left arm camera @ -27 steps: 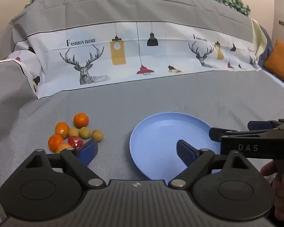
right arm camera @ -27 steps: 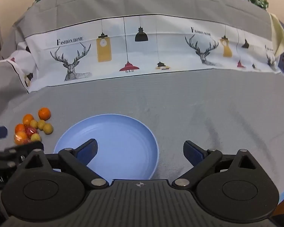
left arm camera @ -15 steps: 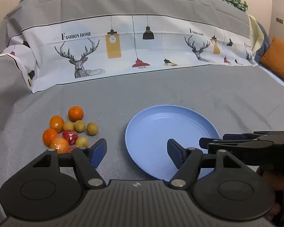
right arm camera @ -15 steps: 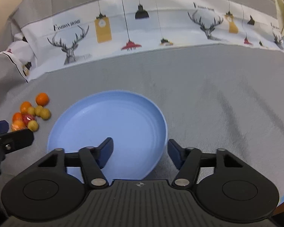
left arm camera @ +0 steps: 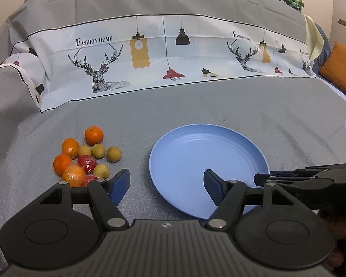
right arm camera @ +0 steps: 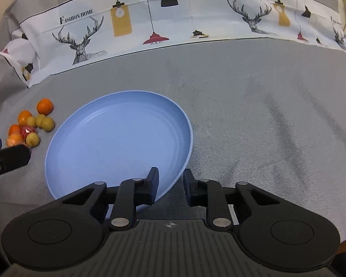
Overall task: Organize fruits
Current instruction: 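Move both tools toward the fruit pile beside the blue plate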
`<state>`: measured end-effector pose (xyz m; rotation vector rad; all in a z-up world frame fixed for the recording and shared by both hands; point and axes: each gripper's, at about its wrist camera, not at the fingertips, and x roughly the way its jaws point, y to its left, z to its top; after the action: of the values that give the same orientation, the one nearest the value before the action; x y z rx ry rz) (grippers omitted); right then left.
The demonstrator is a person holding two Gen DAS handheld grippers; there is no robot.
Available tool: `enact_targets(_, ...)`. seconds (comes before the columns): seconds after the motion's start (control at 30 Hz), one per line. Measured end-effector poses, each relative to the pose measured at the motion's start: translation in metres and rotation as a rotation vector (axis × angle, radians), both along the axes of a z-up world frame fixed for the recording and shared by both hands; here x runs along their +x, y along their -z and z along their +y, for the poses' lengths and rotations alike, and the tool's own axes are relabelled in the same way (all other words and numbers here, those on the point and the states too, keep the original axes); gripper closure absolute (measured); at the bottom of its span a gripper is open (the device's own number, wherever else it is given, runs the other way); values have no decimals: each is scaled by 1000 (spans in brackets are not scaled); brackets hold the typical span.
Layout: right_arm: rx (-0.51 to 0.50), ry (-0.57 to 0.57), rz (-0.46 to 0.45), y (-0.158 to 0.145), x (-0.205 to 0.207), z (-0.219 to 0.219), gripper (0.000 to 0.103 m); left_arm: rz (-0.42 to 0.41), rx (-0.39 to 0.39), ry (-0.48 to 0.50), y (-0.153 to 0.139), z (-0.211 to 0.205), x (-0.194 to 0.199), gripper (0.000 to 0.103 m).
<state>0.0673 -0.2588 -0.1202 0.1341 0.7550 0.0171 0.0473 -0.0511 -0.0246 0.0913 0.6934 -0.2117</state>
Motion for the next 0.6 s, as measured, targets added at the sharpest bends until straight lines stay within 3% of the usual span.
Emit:
enact_targets(0.17,-30,-2,9,-2,-1,2,79,2,-10,2,0,2,0,27)
enact_targets(0.23,-35,-4,2,-2,-1,5,86,3,-9,2,0,3,1,27)
enact_targets(0.6,-122,-36,31,-13,-10,14,89,4,-26,-1,-1,5,0,27)
